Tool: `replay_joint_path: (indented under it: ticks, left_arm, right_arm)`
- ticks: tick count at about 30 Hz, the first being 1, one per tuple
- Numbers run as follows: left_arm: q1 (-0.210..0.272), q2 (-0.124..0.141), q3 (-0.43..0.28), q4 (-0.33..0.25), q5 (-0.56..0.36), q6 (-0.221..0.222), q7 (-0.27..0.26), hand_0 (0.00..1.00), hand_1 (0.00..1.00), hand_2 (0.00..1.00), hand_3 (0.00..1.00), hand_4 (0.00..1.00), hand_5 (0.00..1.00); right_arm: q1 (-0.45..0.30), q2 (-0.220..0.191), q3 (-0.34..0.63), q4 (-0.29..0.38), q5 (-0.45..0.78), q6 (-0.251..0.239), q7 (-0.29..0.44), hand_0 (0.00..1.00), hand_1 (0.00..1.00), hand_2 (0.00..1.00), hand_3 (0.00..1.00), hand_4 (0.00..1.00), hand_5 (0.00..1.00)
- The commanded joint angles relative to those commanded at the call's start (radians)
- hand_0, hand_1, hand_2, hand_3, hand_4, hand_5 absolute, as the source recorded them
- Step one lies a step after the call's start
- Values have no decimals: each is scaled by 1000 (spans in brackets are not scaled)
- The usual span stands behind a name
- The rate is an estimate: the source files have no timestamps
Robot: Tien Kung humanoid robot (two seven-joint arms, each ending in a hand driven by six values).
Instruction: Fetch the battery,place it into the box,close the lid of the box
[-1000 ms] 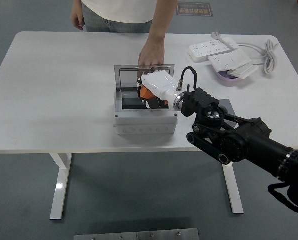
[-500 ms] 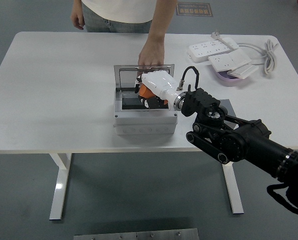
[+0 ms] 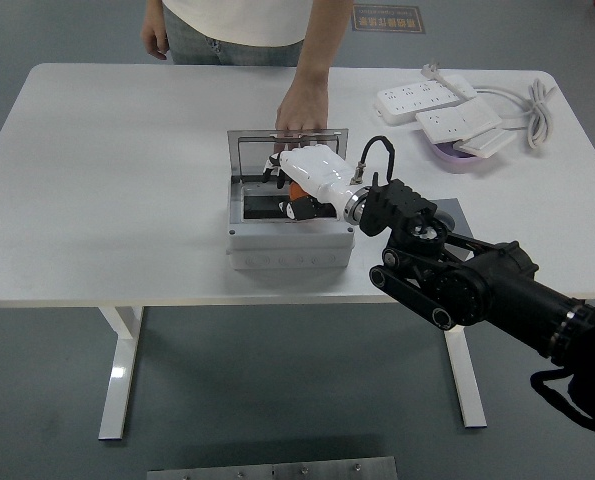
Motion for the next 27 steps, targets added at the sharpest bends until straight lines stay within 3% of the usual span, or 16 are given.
replay_joint_path:
  ticks: [1,2,15,25,26,27]
  left_arm:
    - [-1,0,-1,0,1,0,1,645,716,582,564,610,64]
    - [-1,0,-1,0,2,0,1,645,715,579,564,610,63]
    - [1,-3,-7,-1,7,1,6,645,715,574,563,605,61]
    - [24,-1,11,-1,-29,6,-8,644,715,573,562,601,54]
    - [25,-1,12,-1,-31,6,-9,644,714,573,562,601,52]
    - [26,-1,13,-1,-33,6,-10,644,714,573,562,601,52]
  right_arm:
    - [0,0,-1,0,1,-1,0,507,548,565,628,771,191]
    - [0,1,-1,0,1,-2,0,587,602,595,634,836,235]
    - [1,-12,13,28,-11,-3,-7,606,598,604,649,859,264]
    - [0,-106,77,198,-19,80,-70,607,597,604,650,859,266]
    - [3,-113,86,211,-15,85,-73,594,586,599,642,859,381]
    - [7,-120,98,224,-8,89,-76,594,586,599,642,859,381]
